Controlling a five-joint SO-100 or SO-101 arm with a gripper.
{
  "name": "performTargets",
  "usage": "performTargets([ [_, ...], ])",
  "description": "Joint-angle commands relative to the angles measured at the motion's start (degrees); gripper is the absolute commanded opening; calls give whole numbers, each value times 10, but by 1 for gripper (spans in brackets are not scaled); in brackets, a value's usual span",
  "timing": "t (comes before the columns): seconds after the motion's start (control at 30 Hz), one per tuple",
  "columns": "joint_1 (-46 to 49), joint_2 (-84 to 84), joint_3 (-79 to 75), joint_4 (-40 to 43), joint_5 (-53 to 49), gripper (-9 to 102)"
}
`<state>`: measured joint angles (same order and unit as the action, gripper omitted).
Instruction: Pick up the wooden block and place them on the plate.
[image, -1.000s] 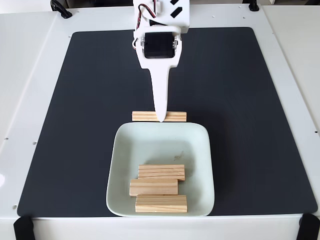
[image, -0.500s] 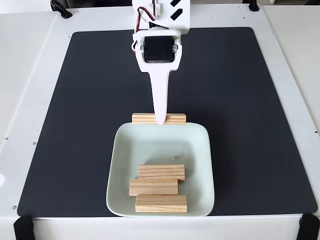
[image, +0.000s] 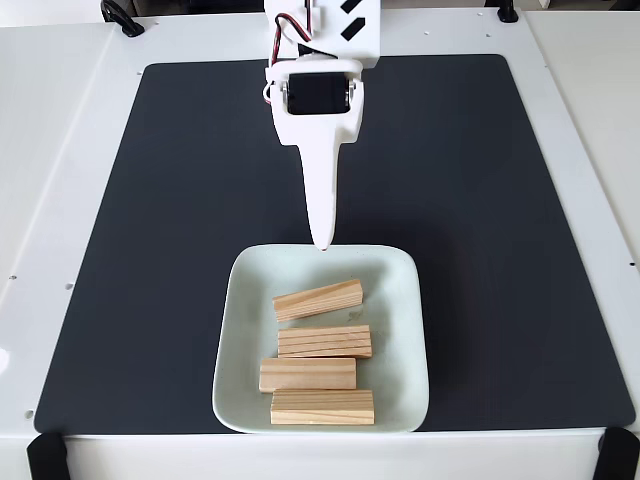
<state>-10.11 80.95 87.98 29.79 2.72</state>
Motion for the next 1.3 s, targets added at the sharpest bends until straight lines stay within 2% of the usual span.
performTargets([
  [0.0, -2, 14, -7, 0, -5, 36],
  [0.2, -2, 14, -8, -1, -6, 34],
  [0.27, -3, 15, -8, 0, -17, 24],
  [0.37, -3, 15, -8, -6, -30, 0],
  [0.4, -3, 15, -8, -6, -30, -1],
  [0.47, -3, 15, -8, -6, -30, 3],
  [0.57, -3, 15, -8, -6, -30, -1],
  [0.97, -4, 87, -8, 3, -35, -1],
  [1.13, -12, 151, -11, 77, -32, -1],
  [1.27, -21, 209, 9, 89, -30, -1],
])
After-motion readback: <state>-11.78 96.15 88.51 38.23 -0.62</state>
